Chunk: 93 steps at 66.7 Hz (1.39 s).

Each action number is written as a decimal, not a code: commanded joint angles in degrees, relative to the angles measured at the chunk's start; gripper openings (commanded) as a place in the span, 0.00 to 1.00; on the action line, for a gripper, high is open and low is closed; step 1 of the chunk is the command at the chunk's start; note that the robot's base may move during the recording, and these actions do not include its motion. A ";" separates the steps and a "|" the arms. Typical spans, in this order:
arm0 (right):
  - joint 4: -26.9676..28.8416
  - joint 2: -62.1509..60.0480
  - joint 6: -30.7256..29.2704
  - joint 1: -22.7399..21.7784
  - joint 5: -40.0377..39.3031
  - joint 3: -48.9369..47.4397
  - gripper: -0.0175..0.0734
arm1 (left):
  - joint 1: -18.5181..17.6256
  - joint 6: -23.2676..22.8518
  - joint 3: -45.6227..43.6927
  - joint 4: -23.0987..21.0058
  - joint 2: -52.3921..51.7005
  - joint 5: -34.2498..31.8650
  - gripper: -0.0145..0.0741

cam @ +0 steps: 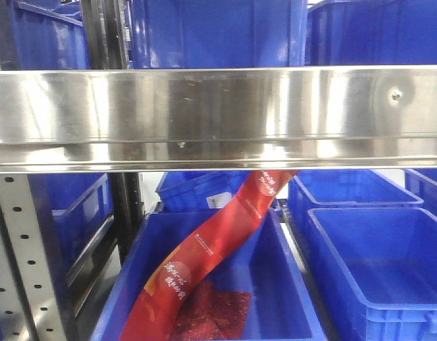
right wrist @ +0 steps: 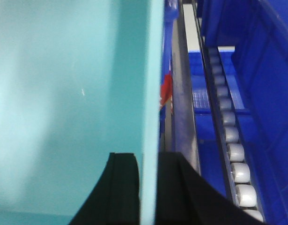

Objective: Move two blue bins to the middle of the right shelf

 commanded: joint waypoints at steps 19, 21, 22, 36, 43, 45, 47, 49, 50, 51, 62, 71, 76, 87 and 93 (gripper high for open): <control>-1.80 -0.47 6.27 0.49 -18.84 10.80 0.02 | -0.29 -3.66 11.15 0.14 -0.41 -18.35 0.04; -1.80 -0.47 6.65 0.49 -18.96 11.45 0.02 | -0.29 -3.66 11.84 0.38 -0.11 -19.27 0.04; -1.80 -0.47 6.95 0.49 -18.96 11.73 0.02 | -0.29 -3.66 12.14 0.38 -0.09 -19.71 0.04; -1.80 0.70 7.02 0.49 -17.96 13.14 0.02 | -0.29 -3.66 13.05 0.14 2.31 -19.07 0.04; -1.80 2.41 7.02 0.49 -17.06 13.14 0.02 | -0.29 -3.66 13.05 0.14 3.67 -19.07 0.04; -1.80 2.57 7.02 0.49 -17.06 13.14 0.02 | -0.29 -3.66 13.05 0.14 3.97 -18.93 0.04; -1.80 2.72 7.02 0.49 -17.26 13.14 0.02 | -0.29 -3.66 13.05 0.14 4.35 -18.93 0.04; -1.80 2.76 7.02 0.49 -17.85 13.14 0.02 | -0.29 -3.66 13.05 0.14 4.52 -18.93 0.04; -1.80 2.87 7.02 0.49 -17.86 13.14 0.02 | -0.29 -3.66 13.05 0.14 4.76 -18.93 0.04; -1.80 2.86 7.02 0.49 -17.98 13.14 0.02 | -0.29 -3.66 13.05 0.14 4.92 -18.93 0.04; -1.80 3.48 7.02 0.49 -16.41 13.14 0.02 | -0.29 -3.66 13.05 0.14 5.06 -19.04 0.04; -1.80 3.48 7.02 0.49 -16.64 13.14 0.02 | -0.29 -3.66 13.05 0.14 5.04 -18.38 0.04; -1.80 3.48 7.02 0.49 -16.64 13.14 0.13 | -0.29 -3.66 13.05 0.14 5.04 -17.83 0.04; -1.66 3.48 7.02 0.49 -16.08 13.03 0.52 | -0.29 -3.66 12.95 0.38 5.04 -16.21 0.14; -1.66 3.48 7.02 0.49 -15.03 13.03 0.54 | -0.29 -3.66 12.83 0.60 4.82 -15.00 0.31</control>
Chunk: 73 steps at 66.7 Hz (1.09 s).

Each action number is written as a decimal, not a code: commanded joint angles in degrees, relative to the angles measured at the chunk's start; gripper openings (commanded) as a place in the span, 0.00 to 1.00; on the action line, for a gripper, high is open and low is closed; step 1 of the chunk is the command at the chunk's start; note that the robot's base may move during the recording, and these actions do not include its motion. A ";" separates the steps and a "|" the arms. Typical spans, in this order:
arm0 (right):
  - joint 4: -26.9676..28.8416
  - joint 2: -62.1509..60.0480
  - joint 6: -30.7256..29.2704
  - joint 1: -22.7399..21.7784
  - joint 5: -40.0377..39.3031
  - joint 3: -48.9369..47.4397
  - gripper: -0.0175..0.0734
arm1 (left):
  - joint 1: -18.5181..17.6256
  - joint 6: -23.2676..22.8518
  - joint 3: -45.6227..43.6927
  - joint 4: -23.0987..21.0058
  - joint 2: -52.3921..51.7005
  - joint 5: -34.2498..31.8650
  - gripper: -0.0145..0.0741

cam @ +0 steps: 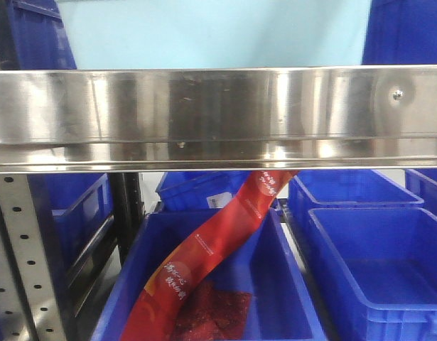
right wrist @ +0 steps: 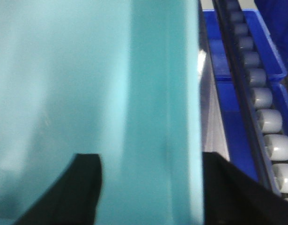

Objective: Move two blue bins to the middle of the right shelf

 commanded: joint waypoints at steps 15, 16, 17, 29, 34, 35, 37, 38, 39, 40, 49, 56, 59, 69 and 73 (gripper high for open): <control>0.14 -0.77 0.10 0.84 -1.41 -0.76 0.54 | -1.02 -0.33 -2.91 -0.82 -1.02 -3.00 0.68; -0.09 -0.90 0.10 0.84 -1.41 -0.76 0.55 | -1.02 -0.33 -3.08 -0.82 -1.15 -2.82 0.69; -0.15 -1.00 0.10 0.84 -1.41 -0.76 0.55 | -1.02 -0.33 -3.35 -0.82 -1.15 -2.50 0.70; -1.79 -2.93 0.10 0.84 -1.20 -0.76 0.56 | -1.02 -0.33 -5.87 -0.73 -2.02 -0.65 0.71; -1.92 -4.12 0.10 0.84 -1.20 -0.79 0.55 | -1.02 -0.33 -7.12 -0.73 -2.52 0.17 0.71; -1.92 -4.31 0.10 0.84 -1.20 -0.79 0.55 | -1.02 -0.33 -7.29 -0.73 -2.64 0.30 0.71; -1.92 -4.98 0.10 0.84 -1.20 -0.79 0.55 | -1.02 -0.33 -7.58 -0.95 -2.92 0.57 0.70; -1.92 -5.28 0.10 0.84 -1.20 -0.79 0.55 | -1.02 -0.33 -7.71 -1.08 -3.09 0.59 0.69; -1.92 -5.53 0.10 0.84 -1.20 -0.79 0.55 | -1.02 -0.33 -7.83 -1.08 -3.30 0.70 0.68; -1.92 -5.82 0.10 0.84 -1.20 -0.79 0.55 | -1.02 -0.33 -7.80 -1.08 -3.45 0.85 0.66; -1.92 -8.10 0.10 0.84 -1.31 -0.79 0.44 | -1.02 -0.33 -7.96 -1.08 -4.97 1.29 0.43; -1.92 -9.15 -0.05 0.84 -1.31 -0.79 0.30 | -1.02 -0.33 -7.96 -1.40 -6.22 1.95 0.24; -1.92 -9.92 -0.05 0.84 -1.20 -0.79 0.24 | -1.02 -0.33 -7.96 -1.52 -6.89 2.64 0.16; -1.82 -12.20 -0.05 0.84 -1.32 -0.79 0.04 | -1.02 0.18 -7.96 -1.60 -8.94 4.70 0.04; -1.82 -13.04 -0.05 0.84 -1.45 -0.79 0.01 | -1.02 0.30 -7.96 -1.60 -9.67 5.06 0.04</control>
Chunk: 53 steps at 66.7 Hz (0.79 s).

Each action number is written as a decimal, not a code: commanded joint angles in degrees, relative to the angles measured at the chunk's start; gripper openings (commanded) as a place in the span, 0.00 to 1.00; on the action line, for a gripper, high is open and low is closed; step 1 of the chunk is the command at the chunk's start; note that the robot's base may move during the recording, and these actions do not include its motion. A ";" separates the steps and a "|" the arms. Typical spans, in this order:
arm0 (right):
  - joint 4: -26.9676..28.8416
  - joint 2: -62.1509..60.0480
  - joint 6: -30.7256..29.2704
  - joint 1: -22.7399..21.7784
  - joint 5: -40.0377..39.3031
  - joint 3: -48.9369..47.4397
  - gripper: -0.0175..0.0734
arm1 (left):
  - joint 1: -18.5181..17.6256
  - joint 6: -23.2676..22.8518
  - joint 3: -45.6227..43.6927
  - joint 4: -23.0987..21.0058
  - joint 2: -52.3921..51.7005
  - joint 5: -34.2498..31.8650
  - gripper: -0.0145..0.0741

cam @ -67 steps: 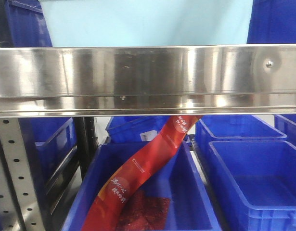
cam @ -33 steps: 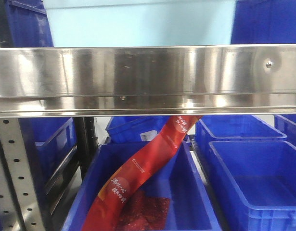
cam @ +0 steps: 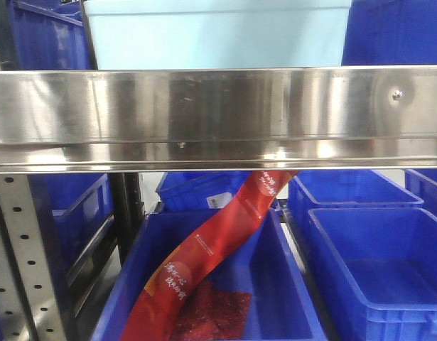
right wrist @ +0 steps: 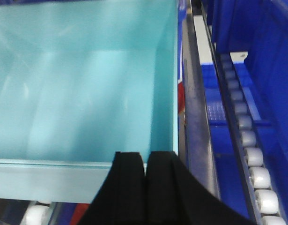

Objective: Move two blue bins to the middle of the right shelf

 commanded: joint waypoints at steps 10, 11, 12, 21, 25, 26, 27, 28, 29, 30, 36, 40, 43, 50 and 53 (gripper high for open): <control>-0.87 -3.88 -2.38 0.10 -1.95 0.84 0.01 | -0.39 3.54 0.19 -2.18 -3.38 -0.51 0.04; -0.87 -4.19 -2.59 0.10 -2.51 1.32 0.01 | -0.39 4.77 0.72 -3.03 -3.82 -1.24 0.04; -0.87 -4.54 -2.72 0.10 -3.22 2.21 0.01 | -0.39 5.54 1.22 -3.59 -4.21 -1.95 0.04; -1.37 -10.60 -5.01 0.10 -19.06 13.07 0.01 | -0.39 9.24 11.79 -7.65 -10.02 -15.37 0.04; -2.31 -13.07 -5.16 0.10 -26.16 18.21 0.01 | -0.39 9.24 18.21 -7.65 -13.12 -21.45 0.04; -2.31 -13.56 -5.16 0.10 -27.40 19.28 0.01 | -0.39 9.24 19.49 -7.65 -13.73 -22.52 0.04; -2.31 -14.02 -5.16 0.10 -28.53 20.80 0.01 | -0.39 9.24 20.75 -7.65 -14.32 -23.61 0.04; -2.31 -14.70 -5.16 0.10 -30.01 21.76 0.01 | -0.39 9.24 22.67 -7.65 -15.17 -25.14 0.04; -2.31 -15.14 -5.16 0.10 -30.86 23.16 0.01 | -0.39 9.24 23.93 -7.65 -15.75 -26.18 0.04; -2.31 -15.57 -5.16 0.10 -31.64 24.08 0.01 | -0.39 9.24 25.17 -7.65 -16.33 -27.16 0.04; -2.31 -18.79 -5.16 0.10 -36.11 30.69 0.01 | -0.39 9.24 34.45 -7.65 -20.61 -34.45 0.04; -2.68 -22.07 -5.16 0.10 -40.03 36.48 0.01 | -0.39 9.24 42.16 -7.65 -24.49 -40.33 0.04; -2.79 -24.19 -5.16 0.10 -42.00 39.55 0.01 | -0.39 9.24 46.45 -7.65 -26.94 -42.93 0.04; -2.79 -29.03 -5.16 0.10 -42.51 45.52 0.01 | -0.39 9.24 52.49 -7.65 -32.54 -43.47 0.04; -2.79 -31.48 -5.16 0.10 -42.51 47.05 0.01 | -0.39 9.24 54.52 -7.65 -35.30 -43.22 0.04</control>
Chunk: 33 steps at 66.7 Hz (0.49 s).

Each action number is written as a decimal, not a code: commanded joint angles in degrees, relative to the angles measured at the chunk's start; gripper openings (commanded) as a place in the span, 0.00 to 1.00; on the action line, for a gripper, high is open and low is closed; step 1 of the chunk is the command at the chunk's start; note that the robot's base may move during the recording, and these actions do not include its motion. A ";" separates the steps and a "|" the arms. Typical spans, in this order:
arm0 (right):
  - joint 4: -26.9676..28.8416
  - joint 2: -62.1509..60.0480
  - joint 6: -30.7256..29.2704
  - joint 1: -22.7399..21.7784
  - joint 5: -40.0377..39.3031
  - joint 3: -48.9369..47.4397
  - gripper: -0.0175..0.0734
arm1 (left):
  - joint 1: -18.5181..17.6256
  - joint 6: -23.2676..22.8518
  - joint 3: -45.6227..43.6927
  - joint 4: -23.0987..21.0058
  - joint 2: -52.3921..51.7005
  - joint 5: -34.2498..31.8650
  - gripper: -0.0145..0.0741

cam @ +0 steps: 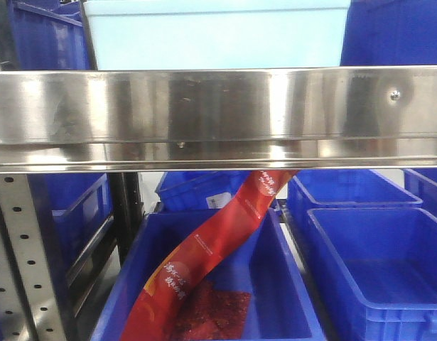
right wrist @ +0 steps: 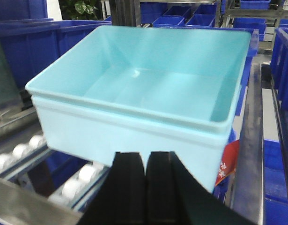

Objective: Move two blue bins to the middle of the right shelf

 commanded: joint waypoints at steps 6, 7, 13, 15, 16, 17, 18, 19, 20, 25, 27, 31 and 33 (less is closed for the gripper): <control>-0.80 -7.19 -0.36 0.06 -0.96 3.75 0.01 | -0.20 0.22 3.63 -0.40 -8.22 -1.82 0.04; -0.80 -7.58 -0.36 0.06 -0.80 3.75 0.01 | -0.20 0.22 3.63 -0.40 -8.96 -1.57 0.04; -0.80 -9.58 -0.36 0.06 -1.57 3.75 0.01 | -0.20 0.22 3.63 -0.40 -11.57 -1.51 0.04; -0.80 -10.06 -0.36 0.06 -2.27 3.75 0.01 | -0.20 0.22 3.63 -0.40 -12.25 -1.51 0.04; -0.80 -10.23 -0.36 0.06 -2.69 3.75 0.01 | -0.20 0.22 3.63 -0.40 -12.50 -1.51 0.04; -0.80 -10.37 -0.36 0.06 -2.99 3.75 0.01 | -0.20 0.22 3.63 -0.40 -12.82 -1.51 0.04; -0.80 -10.55 -0.36 0.06 -3.29 3.75 0.01 | -0.20 0.22 3.63 -0.40 -12.93 -1.51 0.04; -0.80 -10.70 -0.36 0.06 -3.69 3.75 0.01 | -0.20 0.22 3.63 -0.40 -13.20 -1.80 0.04; -0.80 -10.70 -0.36 0.06 -3.69 3.75 0.01 | -0.20 0.22 3.63 -0.40 -13.36 -1.93 0.04; -0.80 -10.79 -0.36 0.06 -4.91 3.75 0.01 | -0.20 0.22 3.63 -0.40 -13.91 -2.21 0.04; -0.80 -10.79 -0.36 0.06 -4.91 3.75 0.01 | -0.20 0.22 3.63 -0.40 -13.91 -2.21 0.04; -0.80 -10.79 -0.36 0.06 -5.03 3.75 0.01 | -0.20 0.22 3.63 -0.40 -13.91 -2.21 0.04; -0.80 -10.79 -0.36 0.06 -5.03 3.75 0.01 | -0.20 0.22 3.63 -0.40 -13.91 -2.21 0.04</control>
